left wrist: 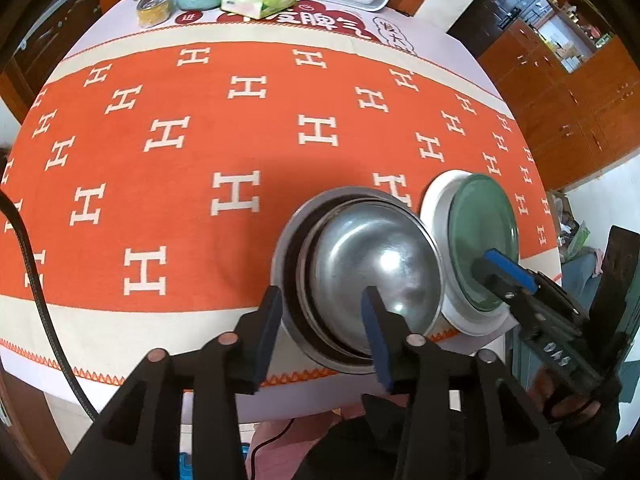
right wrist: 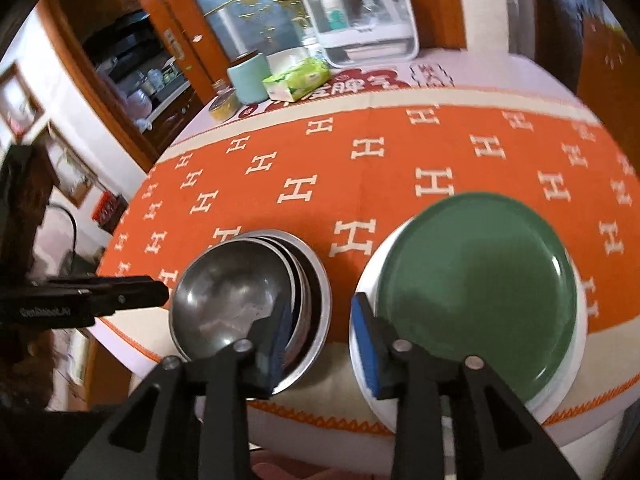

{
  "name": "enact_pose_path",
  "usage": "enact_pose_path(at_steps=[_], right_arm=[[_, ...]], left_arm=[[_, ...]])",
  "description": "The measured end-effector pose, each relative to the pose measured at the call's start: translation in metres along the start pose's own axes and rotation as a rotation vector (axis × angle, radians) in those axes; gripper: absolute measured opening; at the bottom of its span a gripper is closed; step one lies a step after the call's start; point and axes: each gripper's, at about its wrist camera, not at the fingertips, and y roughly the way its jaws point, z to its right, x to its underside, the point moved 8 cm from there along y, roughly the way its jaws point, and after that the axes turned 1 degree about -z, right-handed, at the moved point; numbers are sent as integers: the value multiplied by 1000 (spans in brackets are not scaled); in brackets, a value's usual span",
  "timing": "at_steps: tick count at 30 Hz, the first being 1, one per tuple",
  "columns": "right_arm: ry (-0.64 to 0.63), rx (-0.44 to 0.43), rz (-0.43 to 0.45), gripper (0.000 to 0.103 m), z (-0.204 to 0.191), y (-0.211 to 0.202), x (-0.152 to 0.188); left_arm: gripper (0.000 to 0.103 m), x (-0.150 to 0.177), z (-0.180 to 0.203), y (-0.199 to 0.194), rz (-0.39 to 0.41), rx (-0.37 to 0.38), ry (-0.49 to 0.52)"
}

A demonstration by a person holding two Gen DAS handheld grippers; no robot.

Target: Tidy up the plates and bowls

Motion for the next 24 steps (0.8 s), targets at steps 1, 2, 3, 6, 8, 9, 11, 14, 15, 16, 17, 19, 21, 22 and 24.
enact_pose_path(at_steps=[1,2,3,6,8,9,11,14,15,16,17,19,21,22,24], right_arm=[[29,-21,-12,36,2,0,0],[54,-41,-25,37,4,1,1],[76,-60,-39,38,5,1,2],[142,-115,-90,44,8,5,8],[169,-131,-120,46,9,10,13],[180,-137,-135,46,9,13,15],[207,-149,-169,47,10,18,20],[245,-168,-214,53,12,27,27],[258,-176,-228,54,12,29,29],[267,-184,-237,54,11,31,30],[279,-197,-249,55,10,34,32],[293,-212,-260,55,10,37,33],[314,-229,-269,56,10,41,33],[324,-235,-275,56,10,43,34],[339,-248,-290,56,9,47,35]], left_arm=[[45,0,-4,1,0,-6,-6],[48,0,-6,2,-1,-8,-11],[50,0,-9,4,-5,-10,-18],[53,1,-15,8,-16,-11,-36],[58,3,-18,12,-21,-11,-45],[59,4,-19,14,-24,-11,-50],[59,5,-21,18,-35,-12,-57],[60,7,-21,26,-58,-19,-53],[60,8,-21,29,-66,-21,-51],[60,8,-21,31,-73,-22,-50],[60,9,-21,33,-77,-21,-49],[60,9,-20,37,-88,-16,-46],[60,9,-19,40,-98,-15,-39],[60,9,-19,42,-104,-14,-35],[60,8,-18,45,-115,-11,-29]])
